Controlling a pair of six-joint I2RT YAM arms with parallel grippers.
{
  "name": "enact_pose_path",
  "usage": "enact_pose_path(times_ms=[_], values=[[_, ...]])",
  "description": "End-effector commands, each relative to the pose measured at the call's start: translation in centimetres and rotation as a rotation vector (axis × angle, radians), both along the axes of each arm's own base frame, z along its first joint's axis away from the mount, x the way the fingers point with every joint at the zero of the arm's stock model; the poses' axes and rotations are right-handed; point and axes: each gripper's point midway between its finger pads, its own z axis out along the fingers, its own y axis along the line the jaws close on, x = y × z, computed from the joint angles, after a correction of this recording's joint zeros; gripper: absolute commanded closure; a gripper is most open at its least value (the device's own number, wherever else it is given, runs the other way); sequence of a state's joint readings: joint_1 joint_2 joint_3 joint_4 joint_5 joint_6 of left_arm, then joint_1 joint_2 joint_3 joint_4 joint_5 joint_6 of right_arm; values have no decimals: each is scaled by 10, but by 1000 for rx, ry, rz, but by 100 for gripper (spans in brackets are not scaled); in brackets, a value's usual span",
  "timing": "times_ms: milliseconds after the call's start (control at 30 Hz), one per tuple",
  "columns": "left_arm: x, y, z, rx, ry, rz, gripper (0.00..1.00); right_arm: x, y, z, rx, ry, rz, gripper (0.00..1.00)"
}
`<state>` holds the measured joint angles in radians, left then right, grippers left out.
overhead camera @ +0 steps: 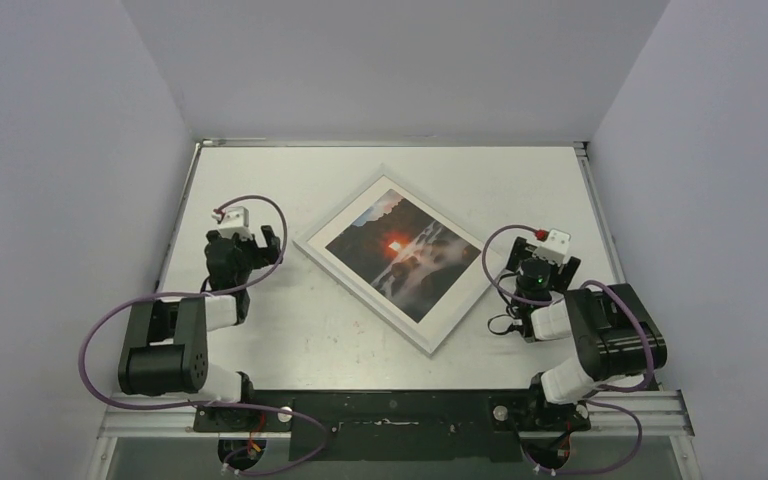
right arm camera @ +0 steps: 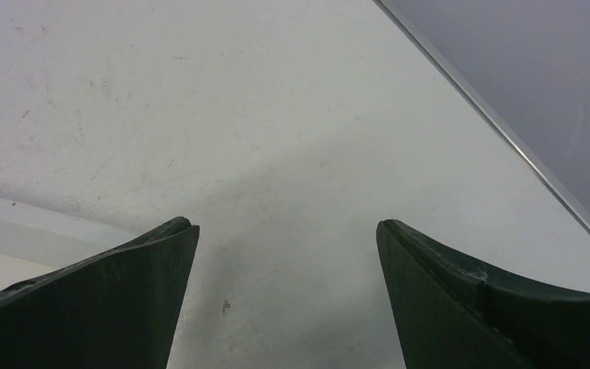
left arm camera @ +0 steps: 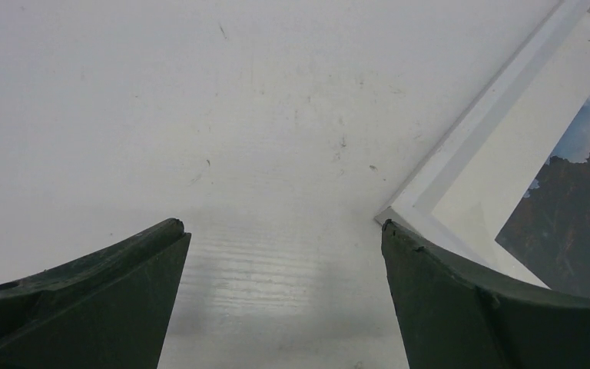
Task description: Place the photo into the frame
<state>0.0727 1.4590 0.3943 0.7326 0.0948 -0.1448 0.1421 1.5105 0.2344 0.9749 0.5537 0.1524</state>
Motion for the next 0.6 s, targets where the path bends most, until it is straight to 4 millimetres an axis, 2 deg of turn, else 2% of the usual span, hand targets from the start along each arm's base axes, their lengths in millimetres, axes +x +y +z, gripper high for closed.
enact_pose_path(times_ms=[0, 33, 67, 133, 200, 233, 267, 567], values=[[-1, 3, 32, 77, -197, 56, 4, 22, 18, 33, -9, -164, 134, 10], [-9, 2, 30, 85, -226, 64, 3, 21, 24, 33, -21, -178, 171, 10], [-14, 3, 42, 92, -319, 71, 4, 15, 27, 33, -48, -198, 193, 10], [-23, -2, 38, 94, -309, 74, 4, 17, 34, 31, -70, -174, 174, 10], [-10, 4, 23, 80, -211, 108, 4, 33, 34, 23, -35, -134, 197, 10], [-2, 5, 25, 91, -200, 102, 4, 37, 31, 18, -1, -111, 214, 10], [-1, -1, 26, 110, -201, 85, 4, 37, 27, 16, 12, -106, 218, 10], [-4, -2, 29, 103, -221, 76, 4, 34, 25, 19, 2, -123, 220, 10]])
